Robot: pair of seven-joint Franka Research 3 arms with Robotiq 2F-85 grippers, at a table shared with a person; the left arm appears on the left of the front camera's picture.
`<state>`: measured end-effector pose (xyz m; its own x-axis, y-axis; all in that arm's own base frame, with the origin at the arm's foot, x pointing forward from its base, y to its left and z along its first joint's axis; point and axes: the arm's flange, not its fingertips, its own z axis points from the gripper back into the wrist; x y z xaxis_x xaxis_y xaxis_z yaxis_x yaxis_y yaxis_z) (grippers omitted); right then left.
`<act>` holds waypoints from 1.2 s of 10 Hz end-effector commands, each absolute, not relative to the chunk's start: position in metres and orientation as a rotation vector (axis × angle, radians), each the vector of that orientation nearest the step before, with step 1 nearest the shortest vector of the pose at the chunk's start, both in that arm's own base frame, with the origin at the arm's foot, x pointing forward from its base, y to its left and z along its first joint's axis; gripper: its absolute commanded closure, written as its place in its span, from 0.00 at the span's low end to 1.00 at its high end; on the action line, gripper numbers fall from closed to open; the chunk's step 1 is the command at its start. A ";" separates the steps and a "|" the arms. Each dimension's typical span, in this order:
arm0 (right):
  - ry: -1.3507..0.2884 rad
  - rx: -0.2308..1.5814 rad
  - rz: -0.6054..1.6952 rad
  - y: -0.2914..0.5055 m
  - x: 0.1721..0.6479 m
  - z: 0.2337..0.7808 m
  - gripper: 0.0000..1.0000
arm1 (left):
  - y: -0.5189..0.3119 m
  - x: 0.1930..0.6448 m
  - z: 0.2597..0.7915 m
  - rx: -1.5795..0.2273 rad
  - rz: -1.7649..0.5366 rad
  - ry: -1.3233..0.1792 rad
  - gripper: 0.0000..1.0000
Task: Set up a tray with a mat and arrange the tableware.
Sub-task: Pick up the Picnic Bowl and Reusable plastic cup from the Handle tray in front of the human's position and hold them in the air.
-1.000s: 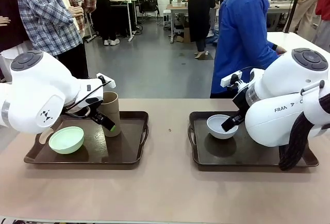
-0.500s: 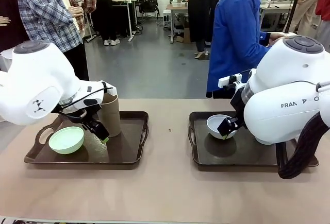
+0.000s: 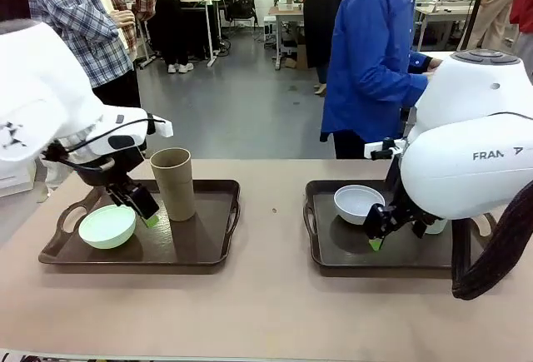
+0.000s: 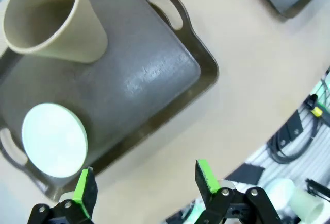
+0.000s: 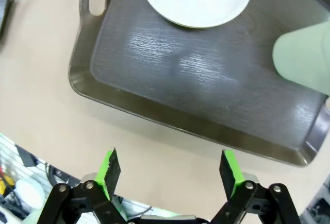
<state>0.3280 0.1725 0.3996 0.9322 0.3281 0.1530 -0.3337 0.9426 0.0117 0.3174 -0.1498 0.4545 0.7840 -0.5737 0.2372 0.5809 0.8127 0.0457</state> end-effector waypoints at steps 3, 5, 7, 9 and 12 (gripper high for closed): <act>-0.413 0.179 0.327 0.058 0.156 0.336 0.00 | -0.081 0.218 0.404 -0.206 -0.563 -0.251 0.00; -0.622 0.436 0.270 -0.007 0.135 0.345 0.00 | -0.038 0.226 0.418 -0.428 -0.539 -0.333 0.00; -0.699 0.634 0.222 -0.065 0.119 0.338 0.00 | -0.005 0.240 0.417 -0.561 -0.518 -0.353 0.00; -0.754 0.790 0.195 -0.125 0.103 0.330 0.00 | 0.049 0.255 0.404 -0.741 -0.444 -0.396 0.00; -0.764 0.974 0.127 -0.194 0.092 0.305 0.00 | 0.128 0.258 0.370 -0.989 -0.242 -0.514 0.00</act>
